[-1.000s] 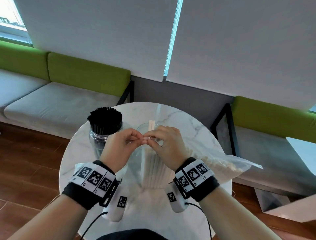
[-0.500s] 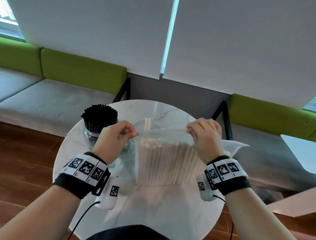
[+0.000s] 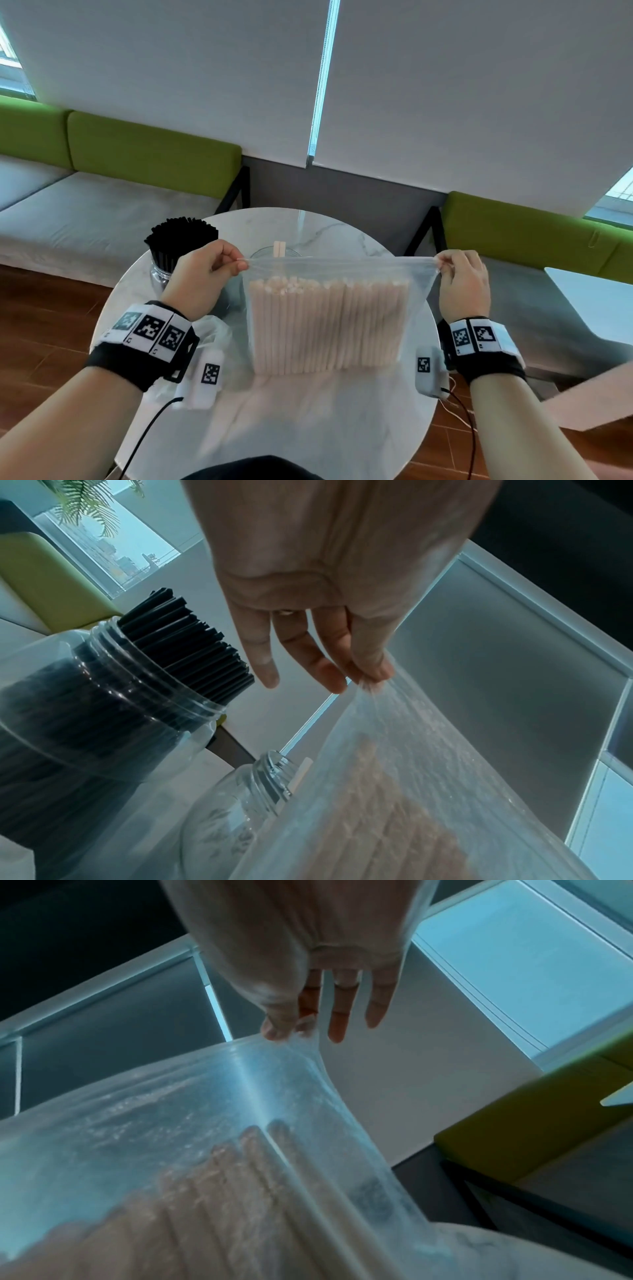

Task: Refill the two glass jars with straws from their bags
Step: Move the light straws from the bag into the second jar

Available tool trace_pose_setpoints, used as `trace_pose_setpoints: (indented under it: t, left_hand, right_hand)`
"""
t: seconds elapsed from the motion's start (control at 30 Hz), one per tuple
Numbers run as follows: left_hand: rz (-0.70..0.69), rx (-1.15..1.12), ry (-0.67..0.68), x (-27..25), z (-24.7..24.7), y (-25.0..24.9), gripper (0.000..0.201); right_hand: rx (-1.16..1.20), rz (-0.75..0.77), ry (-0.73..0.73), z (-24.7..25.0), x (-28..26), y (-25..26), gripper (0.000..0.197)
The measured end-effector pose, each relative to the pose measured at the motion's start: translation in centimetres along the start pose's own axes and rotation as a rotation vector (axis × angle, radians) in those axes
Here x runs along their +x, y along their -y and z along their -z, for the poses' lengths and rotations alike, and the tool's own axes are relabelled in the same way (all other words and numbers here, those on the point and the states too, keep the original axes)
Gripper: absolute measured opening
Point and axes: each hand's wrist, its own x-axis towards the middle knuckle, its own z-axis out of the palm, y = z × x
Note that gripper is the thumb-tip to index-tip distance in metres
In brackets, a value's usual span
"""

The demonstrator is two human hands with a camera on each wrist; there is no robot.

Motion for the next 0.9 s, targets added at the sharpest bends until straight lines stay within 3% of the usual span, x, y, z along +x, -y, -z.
trace_pose_setpoints:
  t: [0.5,0.6,0.67,0.73,0.8,0.9]
  left_hand:
    - [0.047,0.023,-0.011,-0.1,-0.3,-0.2,0.009]
    - [0.044,0.149,-0.090,0.0,-0.1,-1.0,0.008]
    - [-0.060,0.338,-0.158,0.2,-0.2,-2.2,0.022]
    - [-0.235,0.458,-0.037,0.8,-1.8,-4.2,0.057]
    - [-0.383,0.599,0.206,1.4,-4.7,-6.4,0.093]
    - [-0.395,0.855,0.528,2.8,-9.3,-7.8,0.120]
  right_hand:
    - [0.299,-0.184,-0.103,-0.8,-0.4,0.2,0.025]
    - [0.351,-0.169,-0.100,-0.2,-0.8,1.2,0.025]
    - [0.385,-0.148,-0.093,0.3,-1.1,1.4,0.024]
    - [0.409,-0.118,-0.095,0.8,-1.2,1.4,0.023]
    - [0.426,-0.091,-0.091,1.5,-1.4,1.5,0.023]
    - [0.448,-0.080,-0.100,2.2,-1.6,1.9,0.023]
